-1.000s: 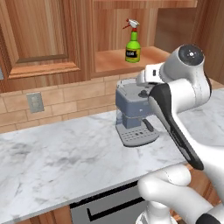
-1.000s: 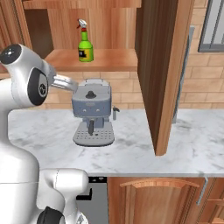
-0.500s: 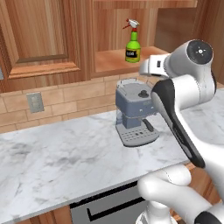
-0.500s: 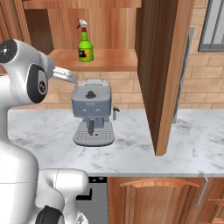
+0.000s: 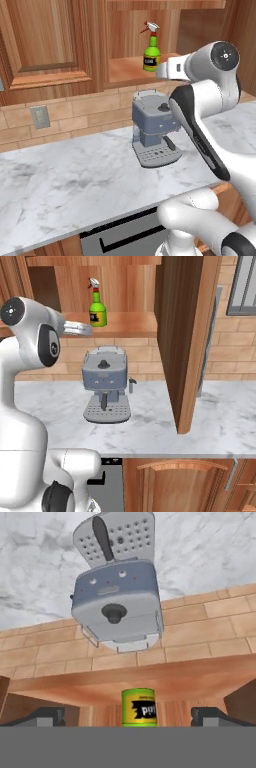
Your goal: Locate and retrieve the spray and soap dispenser from the cabinet. Place them next to the sink.
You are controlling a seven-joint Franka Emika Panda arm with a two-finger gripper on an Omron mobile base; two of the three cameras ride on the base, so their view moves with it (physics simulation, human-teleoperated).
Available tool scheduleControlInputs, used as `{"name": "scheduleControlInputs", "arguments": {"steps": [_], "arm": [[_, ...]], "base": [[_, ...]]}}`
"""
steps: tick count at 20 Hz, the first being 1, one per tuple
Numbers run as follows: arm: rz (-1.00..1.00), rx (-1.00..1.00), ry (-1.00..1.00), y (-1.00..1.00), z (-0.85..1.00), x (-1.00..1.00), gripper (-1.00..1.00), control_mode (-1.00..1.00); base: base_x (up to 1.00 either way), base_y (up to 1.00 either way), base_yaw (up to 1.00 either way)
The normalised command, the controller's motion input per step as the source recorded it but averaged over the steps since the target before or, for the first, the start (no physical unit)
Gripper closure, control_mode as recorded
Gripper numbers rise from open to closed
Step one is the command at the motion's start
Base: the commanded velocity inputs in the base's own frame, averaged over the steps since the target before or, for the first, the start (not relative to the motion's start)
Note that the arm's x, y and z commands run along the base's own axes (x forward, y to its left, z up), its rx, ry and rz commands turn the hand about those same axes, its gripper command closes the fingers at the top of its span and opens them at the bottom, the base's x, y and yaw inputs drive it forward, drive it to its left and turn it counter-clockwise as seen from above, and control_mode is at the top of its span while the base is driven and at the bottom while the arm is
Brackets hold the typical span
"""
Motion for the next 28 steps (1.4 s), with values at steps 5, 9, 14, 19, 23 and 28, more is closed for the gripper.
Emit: {"name": "scheduleControlInputs", "arguments": {"steps": [5,9,14,19,23,28], "arm": [[0.04,-0.02,0.02,-0.03,0.0,0.18,-1.0,-1.0],[0.01,0.0,0.0,-0.03,0.01,0.22,-1.0,-1.0],[0.0,0.0,0.0,-0.04,0.12,0.36,-1.0,-1.0],[0.0,0.0,0.0,0.0,0.06,0.39,-1.0,-1.0],[0.0,0.0,0.0,0.0,0.07,0.39,-1.0,-1.0],[0.02,0.0,0.0,0.0,0.04,0.38,-1.0,-1.0]], "base": [[0.0,0.0,0.0],[0.0,0.0,0.0],[0.0,0.0,0.0],[0.0,0.0,0.0],[0.0,0.0,0.0],[0.0,0.0,0.0]]}}
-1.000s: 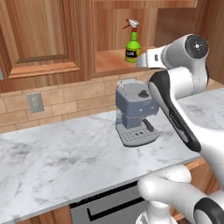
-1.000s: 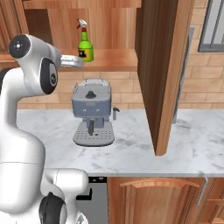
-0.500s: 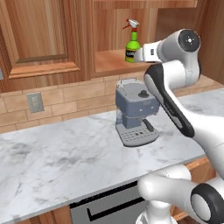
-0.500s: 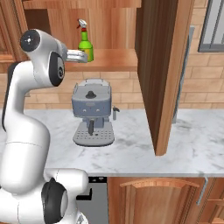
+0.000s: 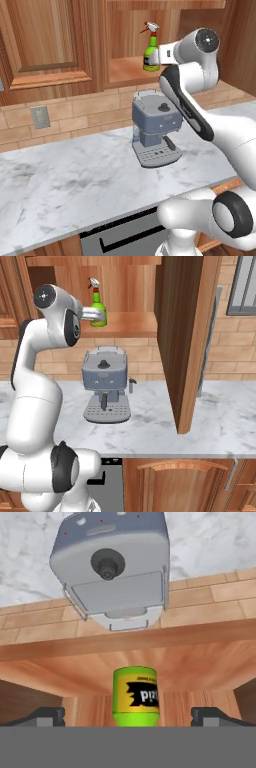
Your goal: Locate and retrieve the spray and soap dispenser from the cabinet. Place them next to the sink.
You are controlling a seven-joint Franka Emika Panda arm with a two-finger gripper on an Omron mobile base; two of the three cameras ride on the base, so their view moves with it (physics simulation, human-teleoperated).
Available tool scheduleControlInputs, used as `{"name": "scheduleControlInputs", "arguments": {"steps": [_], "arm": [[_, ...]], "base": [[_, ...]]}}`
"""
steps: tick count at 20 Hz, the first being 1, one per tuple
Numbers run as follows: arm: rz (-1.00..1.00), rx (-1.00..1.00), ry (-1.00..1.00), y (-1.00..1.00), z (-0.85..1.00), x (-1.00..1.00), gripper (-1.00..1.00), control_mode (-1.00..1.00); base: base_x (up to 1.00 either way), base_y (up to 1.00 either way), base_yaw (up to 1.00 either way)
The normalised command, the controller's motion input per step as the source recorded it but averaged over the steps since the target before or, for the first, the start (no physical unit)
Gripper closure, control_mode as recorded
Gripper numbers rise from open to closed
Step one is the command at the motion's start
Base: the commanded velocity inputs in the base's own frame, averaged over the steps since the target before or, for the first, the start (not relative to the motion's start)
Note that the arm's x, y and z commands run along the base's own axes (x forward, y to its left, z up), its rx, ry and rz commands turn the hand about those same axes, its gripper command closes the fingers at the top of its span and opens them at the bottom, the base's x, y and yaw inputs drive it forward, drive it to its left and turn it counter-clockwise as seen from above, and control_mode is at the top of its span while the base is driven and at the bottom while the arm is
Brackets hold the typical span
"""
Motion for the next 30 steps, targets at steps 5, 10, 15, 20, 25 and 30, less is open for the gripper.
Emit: {"name": "scheduleControlInputs", "arguments": {"steps": [5,10,15,20,25,30], "arm": [[0.0,-0.02,0.0,0.0,0.15,0.26,-1.0,-1.0],[0.0,-0.04,0.01,0.0,0.17,0.22,-1.0,-1.0],[0.0,-0.02,0.01,0.0,0.13,0.11,-1.0,-1.0],[0.01,0.0,-0.02,0.0,0.01,0.1,-1.0,-1.0],[0.01,0.0,-0.05,0.0,-0.03,0.18,-1.0,-1.0],[0.0,0.0,-0.06,0.0,-0.06,0.26,-1.0,-1.0]], "base": [[0.0,0.0,0.0],[0.0,0.0,0.0],[0.0,0.0,0.0],[0.0,0.0,0.0],[0.0,0.0,0.0],[0.0,0.0,0.0]]}}
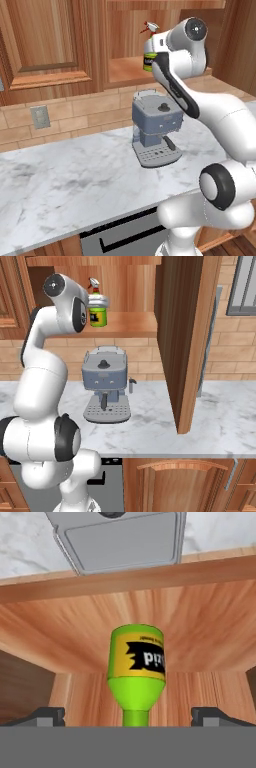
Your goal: Locate and retrieve the spray and soap dispenser from the cabinet. Place them next to the sink.
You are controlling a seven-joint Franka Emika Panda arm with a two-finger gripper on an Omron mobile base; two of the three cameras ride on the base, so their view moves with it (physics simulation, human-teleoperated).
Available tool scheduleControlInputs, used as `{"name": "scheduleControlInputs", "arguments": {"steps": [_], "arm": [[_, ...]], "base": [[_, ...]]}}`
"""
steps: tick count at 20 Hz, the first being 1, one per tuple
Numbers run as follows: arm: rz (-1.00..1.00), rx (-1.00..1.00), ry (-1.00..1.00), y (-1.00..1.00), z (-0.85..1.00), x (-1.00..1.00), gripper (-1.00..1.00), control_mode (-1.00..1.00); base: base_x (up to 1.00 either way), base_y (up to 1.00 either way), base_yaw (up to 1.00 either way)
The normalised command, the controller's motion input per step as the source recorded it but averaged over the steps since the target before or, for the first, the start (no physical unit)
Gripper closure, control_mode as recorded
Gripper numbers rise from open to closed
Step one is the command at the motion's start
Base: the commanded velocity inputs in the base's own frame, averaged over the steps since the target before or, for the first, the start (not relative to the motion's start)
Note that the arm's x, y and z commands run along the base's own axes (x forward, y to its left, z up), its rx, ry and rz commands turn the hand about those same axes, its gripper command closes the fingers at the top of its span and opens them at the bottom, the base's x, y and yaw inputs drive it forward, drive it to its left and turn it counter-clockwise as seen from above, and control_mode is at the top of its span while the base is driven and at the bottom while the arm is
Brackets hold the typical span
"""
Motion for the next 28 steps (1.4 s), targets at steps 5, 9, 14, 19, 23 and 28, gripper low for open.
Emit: {"name": "scheduleControlInputs", "arguments": {"steps": [5,9,14,19,23,28], "arm": [[0.0,0.0,0.0,0.01,0.0,0.33,-1.0,-1.0],[0.0,0.0,0.02,0.01,0.0,0.34,-1.0,-1.0],[0.0,0.0,0.01,0.07,0.0,0.3,-1.0,-1.0],[0.01,0.0,0.0,0.01,0.0,0.27,-1.0,-1.0],[0.01,0.0,-0.01,0.0,-0.01,0.27,-1.0,-1.0],[0.01,0.0,-0.03,0.0,-0.02,0.23,-1.0,-1.0]], "base": [[0.0,0.0,0.0],[0.0,0.0,0.0],[0.0,0.0,0.0],[0.0,0.0,0.0],[0.0,0.0,0.0],[0.0,0.0,0.0]]}}
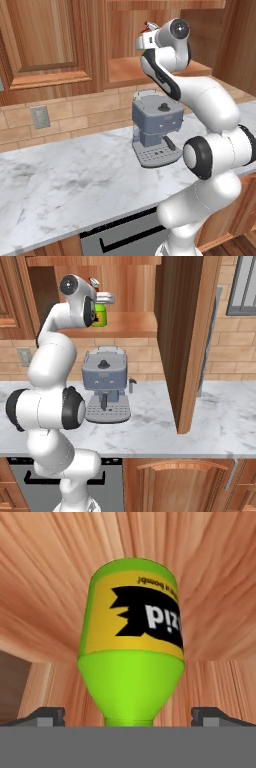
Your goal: Locate and retrieve the spray and soap dispenser from the cabinet. Place them next to the sink.
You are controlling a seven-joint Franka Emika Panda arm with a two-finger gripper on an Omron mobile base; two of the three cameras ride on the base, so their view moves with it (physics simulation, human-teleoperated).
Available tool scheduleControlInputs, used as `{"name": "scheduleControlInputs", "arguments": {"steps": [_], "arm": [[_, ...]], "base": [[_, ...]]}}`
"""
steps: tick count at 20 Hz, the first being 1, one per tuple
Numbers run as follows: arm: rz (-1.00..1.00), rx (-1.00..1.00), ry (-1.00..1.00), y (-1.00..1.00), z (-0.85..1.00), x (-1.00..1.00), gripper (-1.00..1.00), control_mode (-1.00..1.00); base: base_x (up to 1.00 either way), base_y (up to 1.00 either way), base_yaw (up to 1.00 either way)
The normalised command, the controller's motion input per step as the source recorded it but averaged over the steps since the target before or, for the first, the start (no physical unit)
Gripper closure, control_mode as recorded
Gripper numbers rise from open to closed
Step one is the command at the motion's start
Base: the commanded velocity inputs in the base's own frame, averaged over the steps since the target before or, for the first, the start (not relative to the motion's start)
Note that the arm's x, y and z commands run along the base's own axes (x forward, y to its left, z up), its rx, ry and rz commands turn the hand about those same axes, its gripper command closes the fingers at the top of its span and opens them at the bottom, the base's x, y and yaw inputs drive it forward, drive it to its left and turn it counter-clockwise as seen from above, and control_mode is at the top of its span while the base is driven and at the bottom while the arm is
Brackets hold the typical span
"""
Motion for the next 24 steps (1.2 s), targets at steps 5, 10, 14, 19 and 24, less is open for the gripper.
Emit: {"name": "scheduleControlInputs", "arguments": {"steps": [5,10,14,19,24], "arm": [[0.01,0.0,-0.03,0.01,-0.03,0.16,1.0,-1.0],[0.0,0.0,-0.02,0.0,-0.04,0.12,1.0,-1.0],[0.0,0.0,0.0,0.04,-0.01,0.06,1.0,-1.0],[-0.01,0.0,-0.01,0.15,0.0,0.0,1.0,-1.0],[-0.02,0.0,-0.03,0.07,0.1,0.0,1.0,-1.0]], "base": [[0.0,0.0,0.0],[0.0,0.0,0.0],[0.0,0.0,0.0],[0.0,0.0,0.0],[0.0,0.0,0.0]]}}
